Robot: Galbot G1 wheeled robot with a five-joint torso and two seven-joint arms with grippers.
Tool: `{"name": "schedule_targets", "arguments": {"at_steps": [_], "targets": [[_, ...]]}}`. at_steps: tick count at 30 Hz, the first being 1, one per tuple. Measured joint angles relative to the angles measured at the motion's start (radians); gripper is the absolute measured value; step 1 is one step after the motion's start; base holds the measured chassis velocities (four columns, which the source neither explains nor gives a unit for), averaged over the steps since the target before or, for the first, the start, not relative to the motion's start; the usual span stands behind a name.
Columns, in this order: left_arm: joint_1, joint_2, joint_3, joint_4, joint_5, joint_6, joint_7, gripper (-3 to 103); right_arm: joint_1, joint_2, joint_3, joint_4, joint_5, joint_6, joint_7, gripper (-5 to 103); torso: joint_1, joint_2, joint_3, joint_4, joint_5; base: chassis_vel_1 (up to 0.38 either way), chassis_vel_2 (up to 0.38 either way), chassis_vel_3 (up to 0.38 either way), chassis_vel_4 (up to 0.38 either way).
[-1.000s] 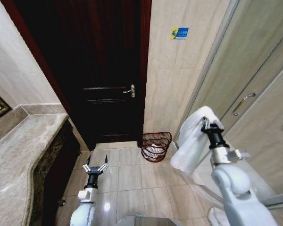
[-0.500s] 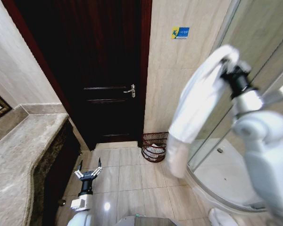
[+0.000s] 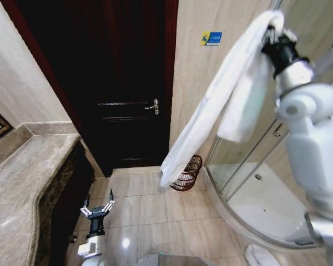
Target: Discard the used towel into the hamper.
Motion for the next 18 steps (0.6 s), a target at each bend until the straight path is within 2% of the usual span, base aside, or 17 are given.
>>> {"name": "schedule_targets", "arguments": {"at_steps": [3,7,12,18], "targets": [[0.008,0.000,-0.003,-0.023,0.000,0.008,-0.002,100,0.158,0.048,-0.089,-0.112,0.043,-0.001,0.033,4,0.000,0.000,0.000,-0.0001,-0.0013,0.000,0.000,0.000,0.000],[0.013,0.000,-0.010,-0.035,0.000,0.012,-0.004,100,0.254,0.098,-0.170,-0.224,0.032,0.020,0.052,4,0.000,0.000,0.000,0.0000,-0.0005,0.000,0.000,0.000,0.000],[0.019,0.000,-0.010,-0.043,0.000,0.013,-0.011,100,0.335,0.147,-0.216,-0.345,0.000,0.044,0.055,4,0.000,0.000,0.000,0.0001,-0.0011,0.000,0.000,0.000,0.000],[0.021,0.001,-0.009,-0.053,0.002,0.010,-0.012,100,0.398,0.180,-0.239,-0.512,-0.062,0.095,0.009,4,0.000,0.000,0.000,-0.0002,-0.0008,0.000,0.000,0.000,0.000]]}}
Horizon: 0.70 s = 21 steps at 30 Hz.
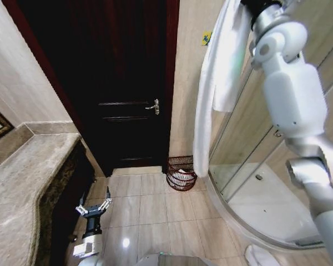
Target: Discard the used towel into the hamper.
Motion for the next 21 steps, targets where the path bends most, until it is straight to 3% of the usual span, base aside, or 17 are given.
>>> {"name": "schedule_targets", "arguments": {"at_steps": [11,21], "targets": [[0.013,0.000,-0.003,-0.032,0.021,0.001,-0.011,100,-0.118,0.001,0.054,-0.064,-0.085,0.049,-0.029,4,0.000,0.000,0.000,-0.0001,0.0003,0.000,0.000,0.000,0.000],[0.009,0.000,0.012,-0.011,0.064,-0.018,-0.010,100,-0.231,0.009,0.051,0.028,-0.094,0.053,-0.029,4,0.000,0.000,0.000,0.0001,0.0000,0.000,0.000,0.000,0.000]]}}
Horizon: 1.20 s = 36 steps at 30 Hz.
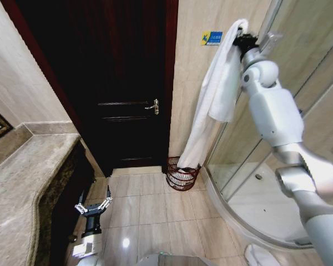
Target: Discard the used towel into the hamper.
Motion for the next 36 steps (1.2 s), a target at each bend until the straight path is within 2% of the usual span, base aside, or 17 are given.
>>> {"name": "schedule_targets", "arguments": {"at_steps": [6,11,20,31,36], "targets": [[-0.002,0.000,0.008,0.005,0.011,-0.005,0.002,100,-0.013,0.030,-0.014,0.010,-0.002,-0.002,0.013,4,0.000,0.000,0.000,0.0001,-0.0003,0.000,0.000,0.000,0.000],[0.004,0.000,0.008,0.003,0.011,-0.010,0.004,100,-0.046,0.055,0.013,-0.009,-0.051,0.012,0.011,4,0.000,0.000,0.000,0.0002,0.0003,0.000,0.000,0.000,0.000],[0.012,0.000,0.002,-0.009,0.007,0.005,0.027,100,-0.111,0.035,0.049,0.000,-0.100,0.023,-0.011,4,-0.004,-0.009,-0.005,0.0000,0.0004,0.000,0.000,0.000,0.000],[0.012,0.000,0.002,-0.009,0.010,-0.004,0.046,100,-0.108,0.003,0.074,-0.047,-0.135,0.045,-0.044,4,-0.038,-0.082,-0.044,0.0001,0.0001,0.000,0.000,0.000,0.000],[0.015,0.000,-0.001,0.004,0.006,-0.014,0.046,100,-0.123,0.010,0.066,-0.042,-0.136,0.046,-0.045,4,-0.050,-0.109,-0.059,0.0000,0.0004,0.000,0.000,0.000,0.000]]}}
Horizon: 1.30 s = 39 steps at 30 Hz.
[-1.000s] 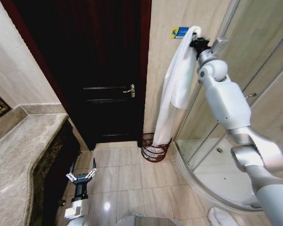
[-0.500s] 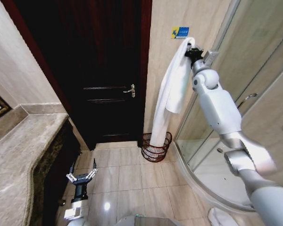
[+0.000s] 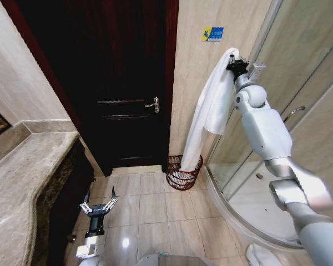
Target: Discard the used towel into the hamper.
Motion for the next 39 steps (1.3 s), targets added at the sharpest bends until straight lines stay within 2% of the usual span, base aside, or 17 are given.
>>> {"name": "schedule_targets", "arguments": {"at_steps": [10,26,39], "targets": [[0.012,0.000,-0.007,0.003,-0.017,-0.014,-0.001,100,-0.005,0.043,-0.009,-0.038,-0.019,0.013,0.004,4,-0.030,-0.065,-0.035,0.0003,-0.0004,0.000,0.000,0.000,0.000],[0.017,0.000,0.000,0.009,-0.008,-0.031,-0.002,100,0.027,0.039,-0.004,-0.110,-0.033,0.029,-0.015,4,-0.069,-0.150,-0.081,0.0002,-0.0005,0.000,0.000,0.000,0.000],[0.045,0.000,-0.002,0.013,-0.013,-0.057,-0.004,100,0.005,0.073,-0.008,-0.166,-0.045,0.026,-0.027,4,-0.101,-0.222,-0.121,0.0001,-0.0004,0.000,0.000,0.000,0.000]]}}
